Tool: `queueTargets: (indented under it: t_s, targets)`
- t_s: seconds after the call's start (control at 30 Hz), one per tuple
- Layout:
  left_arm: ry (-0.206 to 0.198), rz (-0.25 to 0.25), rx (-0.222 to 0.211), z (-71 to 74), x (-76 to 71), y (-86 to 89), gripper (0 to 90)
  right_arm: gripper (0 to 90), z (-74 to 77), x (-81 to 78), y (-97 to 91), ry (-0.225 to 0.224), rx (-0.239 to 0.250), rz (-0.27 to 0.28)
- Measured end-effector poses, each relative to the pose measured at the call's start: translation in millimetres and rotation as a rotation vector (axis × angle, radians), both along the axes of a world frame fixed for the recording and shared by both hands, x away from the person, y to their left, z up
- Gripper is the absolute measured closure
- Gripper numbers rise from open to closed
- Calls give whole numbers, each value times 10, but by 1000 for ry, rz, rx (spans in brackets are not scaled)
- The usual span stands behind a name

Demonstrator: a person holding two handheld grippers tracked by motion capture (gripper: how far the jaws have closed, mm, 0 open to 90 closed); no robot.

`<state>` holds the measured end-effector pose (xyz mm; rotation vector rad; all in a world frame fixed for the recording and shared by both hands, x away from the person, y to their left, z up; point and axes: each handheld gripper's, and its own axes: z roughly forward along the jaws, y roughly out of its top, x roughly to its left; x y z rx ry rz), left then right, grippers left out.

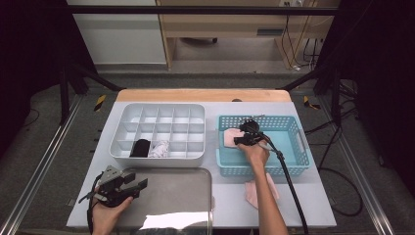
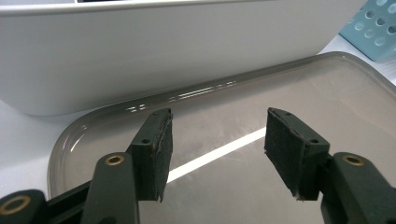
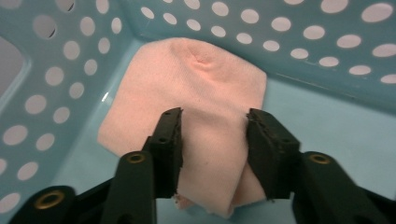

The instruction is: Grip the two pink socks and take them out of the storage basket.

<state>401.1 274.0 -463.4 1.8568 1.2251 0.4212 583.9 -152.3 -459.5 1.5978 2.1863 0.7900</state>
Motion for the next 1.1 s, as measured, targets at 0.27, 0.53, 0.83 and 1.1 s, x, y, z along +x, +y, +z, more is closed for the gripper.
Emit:
queueTargets:
  t_s: [0.27, 0.53, 0.83, 1.1]
  targets:
    - [0, -2, 0, 3, -3, 3, 407, 802, 41, -7, -21, 49, 55, 3]
    - [-1, 2, 0, -2, -3, -13, 405, 864, 333, -109, -129, -23, 103, 11]
    - [-1, 3, 0, -1, -4, -17, 404, 872, 668, -326, -299, -107, 163, 37]
    - [-3, 1, 2, 5, -9, -20, 404, 873, 917, -557, -368, -200, 201, 68]
